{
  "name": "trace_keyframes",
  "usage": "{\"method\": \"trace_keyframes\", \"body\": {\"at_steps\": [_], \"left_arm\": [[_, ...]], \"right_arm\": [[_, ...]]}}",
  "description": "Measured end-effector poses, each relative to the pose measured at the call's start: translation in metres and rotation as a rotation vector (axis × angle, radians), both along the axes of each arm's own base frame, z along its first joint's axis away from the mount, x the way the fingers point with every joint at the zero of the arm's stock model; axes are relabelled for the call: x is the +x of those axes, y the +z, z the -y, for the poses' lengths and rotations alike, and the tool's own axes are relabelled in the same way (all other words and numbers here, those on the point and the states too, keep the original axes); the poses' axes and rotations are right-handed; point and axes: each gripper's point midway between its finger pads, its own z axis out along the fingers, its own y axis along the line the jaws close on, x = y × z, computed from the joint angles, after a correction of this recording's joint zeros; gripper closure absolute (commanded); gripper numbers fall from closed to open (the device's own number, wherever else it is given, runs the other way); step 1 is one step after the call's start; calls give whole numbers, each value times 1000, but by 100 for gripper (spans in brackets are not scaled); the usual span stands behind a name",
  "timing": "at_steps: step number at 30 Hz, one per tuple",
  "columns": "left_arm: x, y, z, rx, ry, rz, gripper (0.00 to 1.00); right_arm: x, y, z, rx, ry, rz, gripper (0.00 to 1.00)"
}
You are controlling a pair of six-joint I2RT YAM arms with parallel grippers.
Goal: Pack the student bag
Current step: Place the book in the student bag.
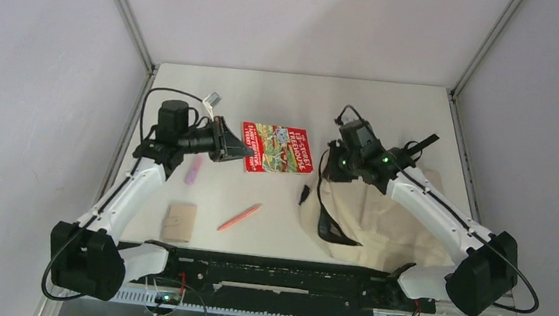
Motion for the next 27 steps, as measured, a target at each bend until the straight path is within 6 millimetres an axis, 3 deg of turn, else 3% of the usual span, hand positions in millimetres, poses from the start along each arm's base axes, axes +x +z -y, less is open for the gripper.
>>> {"method": "trace_keyframes", "body": {"at_steps": [4,8,13,16,21,27], "left_arm": [[4,8,-7,-7,12,-10,100],[-6,21,-3,-33,-33,19,100],[-28,27,9,-54,-120,14,100],[-36,26,13,-58,-148,-11,100],[-44,26,19,-67,-176,-36,100],[-48,20,40,-101,-254,-113,100]], "right_arm": [[23,43,-14,118,4,95,100],[26,73,5,194,-37,160,100],[6,97,49,264,-124,257,100],[-9,112,62,317,-136,316,100],[-28,131,59,395,-76,357,100],[-39,134,50,443,-6,336,100]]}}
